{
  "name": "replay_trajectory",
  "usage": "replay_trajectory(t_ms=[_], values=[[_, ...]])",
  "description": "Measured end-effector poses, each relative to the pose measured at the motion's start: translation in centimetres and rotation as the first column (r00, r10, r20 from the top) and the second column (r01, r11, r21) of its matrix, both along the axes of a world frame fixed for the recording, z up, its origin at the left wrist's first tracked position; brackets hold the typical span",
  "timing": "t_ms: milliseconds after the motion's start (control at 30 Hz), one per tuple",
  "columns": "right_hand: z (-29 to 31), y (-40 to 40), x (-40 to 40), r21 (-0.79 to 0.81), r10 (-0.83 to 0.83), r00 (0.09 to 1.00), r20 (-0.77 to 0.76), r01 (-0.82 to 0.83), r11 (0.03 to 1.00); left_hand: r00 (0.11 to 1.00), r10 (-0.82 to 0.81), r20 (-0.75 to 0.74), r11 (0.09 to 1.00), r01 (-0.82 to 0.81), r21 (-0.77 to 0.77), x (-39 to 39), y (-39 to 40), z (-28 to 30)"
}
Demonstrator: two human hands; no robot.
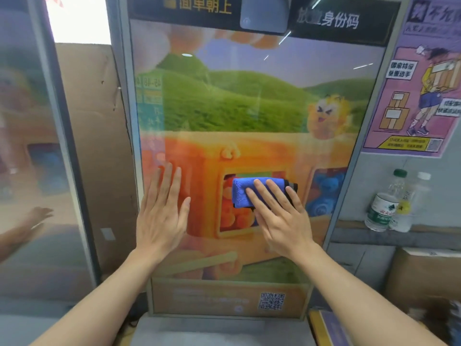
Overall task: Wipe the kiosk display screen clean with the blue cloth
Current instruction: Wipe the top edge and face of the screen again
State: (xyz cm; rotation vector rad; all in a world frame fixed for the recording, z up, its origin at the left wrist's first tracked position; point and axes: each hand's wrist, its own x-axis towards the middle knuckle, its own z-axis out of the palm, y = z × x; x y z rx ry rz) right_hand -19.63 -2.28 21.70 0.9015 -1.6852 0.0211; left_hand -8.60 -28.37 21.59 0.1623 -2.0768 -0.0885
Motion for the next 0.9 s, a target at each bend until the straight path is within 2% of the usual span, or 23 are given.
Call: replay_trajectory(t_ms=[100, 267, 433, 533, 700, 800, 900], values=[[2.8, -0.1, -0.3, 0.0, -0.006, 0.998, -0.059, 0.006, 1.0, 1.0, -0.004, 0.015, 1.0, 0.005, -0.021, 0.3, -0.8, -0.5], [7.1, -2.4, 0.1, -0.171, -0.005, 0.998, -0.06, -0.006, 0.985, 0.999, -0.003, 0.037, 0.998, 0.005, -0.057, 0.6, -1.7, -1.5], [6.2, -4.9, 1.1, -0.259, -0.012, 1.0, -0.006, 0.01, 0.966, 0.998, -0.029, 0.057, 0.996, 0.034, -0.083, 0.8, -2.6, -1.8], [3.6, -5.7, 1.7, -0.212, -0.001, 1.0, 0.01, 0.003, 0.977, 0.998, -0.03, 0.049, 0.994, 0.035, -0.106, 0.7, -2.9, -1.8], [-0.6, -5.8, 2.4, 0.003, 0.026, 1.0, 0.012, -0.026, 1.0, 0.999, -0.038, 0.024, 0.991, 0.041, -0.129, 0.6, -3.2, -2.0], [-0.7, -5.1, 2.0, 0.076, 0.03, 0.999, -0.014, -0.029, 0.997, 0.999, -0.05, 0.014, 0.989, 0.052, -0.139, 0.6, -3.2, -2.0], [1.2, -5.1, 1.5, 0.06, 0.025, 0.998, -0.057, -0.021, 0.998, 0.998, -0.052, -0.016, 0.993, 0.05, -0.103, 0.9, -3.0, -2.4]])
